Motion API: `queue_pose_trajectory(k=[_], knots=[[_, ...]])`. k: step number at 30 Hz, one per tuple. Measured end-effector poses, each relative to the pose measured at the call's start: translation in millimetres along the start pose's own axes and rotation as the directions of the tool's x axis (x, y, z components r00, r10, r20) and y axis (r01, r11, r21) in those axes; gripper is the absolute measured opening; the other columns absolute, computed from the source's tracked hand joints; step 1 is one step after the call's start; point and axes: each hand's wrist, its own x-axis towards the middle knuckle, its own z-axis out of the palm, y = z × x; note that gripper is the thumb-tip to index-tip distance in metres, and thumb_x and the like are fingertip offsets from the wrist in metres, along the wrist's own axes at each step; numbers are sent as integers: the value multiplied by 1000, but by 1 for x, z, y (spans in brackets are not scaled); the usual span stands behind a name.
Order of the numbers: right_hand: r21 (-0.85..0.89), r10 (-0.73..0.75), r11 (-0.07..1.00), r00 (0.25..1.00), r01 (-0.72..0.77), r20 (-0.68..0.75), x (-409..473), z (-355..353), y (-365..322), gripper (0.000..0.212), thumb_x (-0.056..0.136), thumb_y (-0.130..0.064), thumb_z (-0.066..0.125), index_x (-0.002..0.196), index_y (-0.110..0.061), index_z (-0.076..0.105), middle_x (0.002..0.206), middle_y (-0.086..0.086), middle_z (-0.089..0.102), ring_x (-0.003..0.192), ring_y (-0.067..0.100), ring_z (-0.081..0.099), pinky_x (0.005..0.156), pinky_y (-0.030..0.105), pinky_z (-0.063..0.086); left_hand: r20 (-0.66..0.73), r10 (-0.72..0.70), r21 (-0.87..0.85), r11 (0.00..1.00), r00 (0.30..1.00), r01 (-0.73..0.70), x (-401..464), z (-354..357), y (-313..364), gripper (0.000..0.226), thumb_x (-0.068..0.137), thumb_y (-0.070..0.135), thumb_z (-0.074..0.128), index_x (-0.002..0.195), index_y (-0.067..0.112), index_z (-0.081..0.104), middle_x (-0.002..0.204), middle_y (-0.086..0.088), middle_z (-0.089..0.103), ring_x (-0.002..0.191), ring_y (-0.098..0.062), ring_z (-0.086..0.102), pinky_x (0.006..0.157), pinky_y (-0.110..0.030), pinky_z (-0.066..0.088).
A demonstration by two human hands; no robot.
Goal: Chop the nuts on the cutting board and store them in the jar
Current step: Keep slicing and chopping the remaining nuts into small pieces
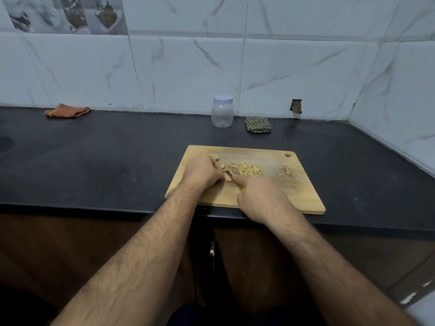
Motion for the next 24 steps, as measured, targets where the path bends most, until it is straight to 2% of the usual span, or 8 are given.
queue_pose_trajectory(k=[3,8,12,18,24], knots=[[-9,-1,1000,1000,1,18,5,0,-3,65,92,-8,47,150,-37,39,143,2,54,126,22,52,99,33,47,0,4,-4,1000,1000,-4,-1,-1,0,15,87,26,69,87,12,73,84,1,72,75,-15,59,60,-26,42],[-23,-2,1000,999,3,33,8,-1,-6,67,92,-6,45,151,-38,37,143,4,53,126,23,53,99,34,48,21,-16,-15,1000,1000,16,1,-2,0,18,87,27,69,89,9,74,87,-3,74,67,-17,55,62,-26,44],[-50,3,999,999,0,48,10,-2,-9,68,93,-5,44,151,-38,34,145,5,51,127,24,52,99,35,48,71,-56,0,998,996,56,1,-5,3,9,83,25,71,78,19,65,73,0,66,58,-16,52,56,-24,42],[-61,0,998,998,4,67,-7,-4,1,69,93,-3,45,152,-37,33,141,7,53,123,25,53,96,36,50,111,-89,-32,995,990,93,3,-8,7,11,81,22,75,79,19,65,81,-4,73,57,-18,55,73,-32,55],[-47,0,999,999,2,53,-19,-3,9,70,92,-2,44,151,-39,33,145,5,49,125,24,51,96,39,51,99,-89,-65,993,991,96,0,-7,6,10,81,20,75,78,20,66,91,-3,76,58,-17,56,74,-31,56]])
